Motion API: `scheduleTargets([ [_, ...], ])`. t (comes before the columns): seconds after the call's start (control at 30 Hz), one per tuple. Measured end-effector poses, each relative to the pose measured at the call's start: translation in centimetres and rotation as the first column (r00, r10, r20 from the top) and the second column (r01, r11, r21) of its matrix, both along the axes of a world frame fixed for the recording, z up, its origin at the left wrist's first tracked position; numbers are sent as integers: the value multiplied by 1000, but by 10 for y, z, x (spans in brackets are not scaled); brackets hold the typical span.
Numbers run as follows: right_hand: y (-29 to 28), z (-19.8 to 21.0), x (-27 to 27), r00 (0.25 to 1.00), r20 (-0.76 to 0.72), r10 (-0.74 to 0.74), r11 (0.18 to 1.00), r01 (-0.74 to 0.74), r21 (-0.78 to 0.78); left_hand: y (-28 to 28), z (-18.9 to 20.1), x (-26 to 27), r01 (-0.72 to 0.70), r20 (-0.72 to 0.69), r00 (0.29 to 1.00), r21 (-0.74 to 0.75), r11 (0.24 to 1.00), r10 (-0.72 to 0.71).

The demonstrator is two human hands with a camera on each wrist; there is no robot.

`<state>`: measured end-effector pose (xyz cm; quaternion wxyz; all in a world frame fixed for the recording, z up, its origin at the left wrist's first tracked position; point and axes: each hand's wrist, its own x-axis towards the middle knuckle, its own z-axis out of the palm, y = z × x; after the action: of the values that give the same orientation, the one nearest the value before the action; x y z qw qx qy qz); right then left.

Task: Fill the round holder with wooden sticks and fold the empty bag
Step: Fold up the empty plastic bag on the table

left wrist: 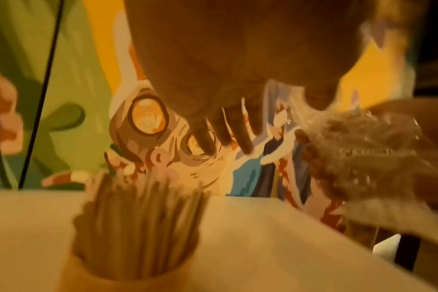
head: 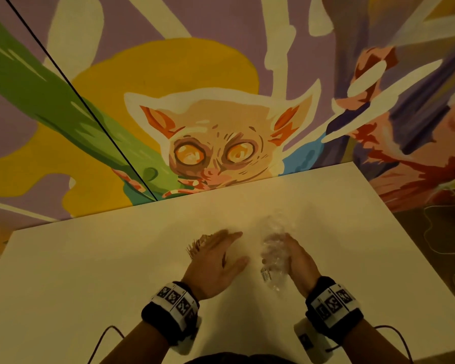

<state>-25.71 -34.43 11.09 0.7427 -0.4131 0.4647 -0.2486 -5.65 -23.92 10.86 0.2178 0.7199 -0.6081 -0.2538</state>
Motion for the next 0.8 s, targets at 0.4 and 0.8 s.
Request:
scheduleTargets([
  [0.4,2,18,-28,993,118,20,1000,-21,8,-5,11,-68,130,-728,681,221,967,75],
  [0.8,-37,29,-60,972,119,-201,979,197,49,13,-8,-107,-123,-625,732,268,955,270],
])
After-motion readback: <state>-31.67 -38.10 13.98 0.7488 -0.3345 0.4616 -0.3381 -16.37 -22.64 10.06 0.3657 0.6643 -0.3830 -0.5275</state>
